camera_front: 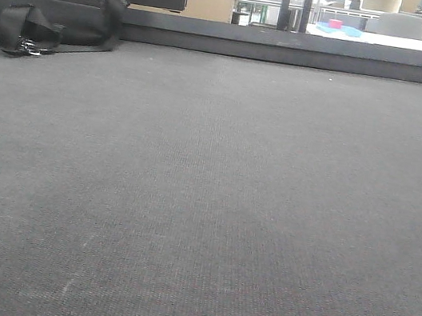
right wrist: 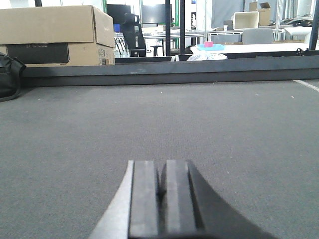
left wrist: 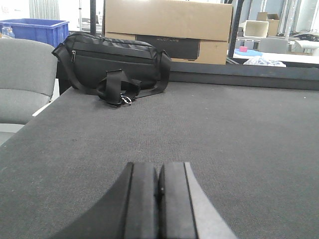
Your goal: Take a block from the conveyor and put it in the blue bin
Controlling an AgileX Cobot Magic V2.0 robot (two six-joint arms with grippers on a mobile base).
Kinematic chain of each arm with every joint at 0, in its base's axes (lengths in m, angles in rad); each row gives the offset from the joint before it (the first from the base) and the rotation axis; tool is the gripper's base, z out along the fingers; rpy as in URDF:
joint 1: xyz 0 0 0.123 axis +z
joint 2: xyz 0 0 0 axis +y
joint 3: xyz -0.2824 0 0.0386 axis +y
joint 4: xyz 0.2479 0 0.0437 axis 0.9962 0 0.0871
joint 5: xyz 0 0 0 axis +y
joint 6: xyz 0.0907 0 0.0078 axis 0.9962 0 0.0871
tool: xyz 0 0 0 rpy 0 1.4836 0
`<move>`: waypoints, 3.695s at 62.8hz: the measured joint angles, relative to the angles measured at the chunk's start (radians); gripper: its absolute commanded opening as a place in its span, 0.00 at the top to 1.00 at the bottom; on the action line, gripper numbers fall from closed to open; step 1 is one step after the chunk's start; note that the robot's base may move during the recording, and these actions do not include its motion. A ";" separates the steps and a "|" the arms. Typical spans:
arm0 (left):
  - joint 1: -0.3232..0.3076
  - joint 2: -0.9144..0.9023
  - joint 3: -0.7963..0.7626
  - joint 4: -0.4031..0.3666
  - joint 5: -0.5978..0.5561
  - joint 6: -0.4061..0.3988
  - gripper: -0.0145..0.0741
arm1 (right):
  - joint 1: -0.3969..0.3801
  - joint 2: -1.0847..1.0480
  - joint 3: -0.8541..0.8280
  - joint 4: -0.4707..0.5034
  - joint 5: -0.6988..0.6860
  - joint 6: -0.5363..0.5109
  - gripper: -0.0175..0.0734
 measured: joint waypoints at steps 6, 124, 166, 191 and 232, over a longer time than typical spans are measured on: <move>0.000 0.000 0.000 0.000 0.000 0.000 0.96 | 0.000 0.000 0.000 0.000 0.000 0.000 0.99; 0.000 0.844 -1.097 -0.023 1.150 0.000 0.96 | 0.000 0.700 -0.924 0.028 0.990 0.000 0.99; 0.001 1.361 -1.175 -0.024 1.099 0.005 0.96 | 0.000 1.251 -0.983 -0.013 1.113 0.053 0.98; 0.001 1.407 -1.175 -0.026 1.071 0.005 0.96 | 0.091 1.356 -0.983 -0.030 1.025 0.108 0.97; 0.001 1.407 -1.146 -0.026 1.084 0.007 0.96 | 0.097 1.474 -0.983 -0.048 0.957 0.130 0.34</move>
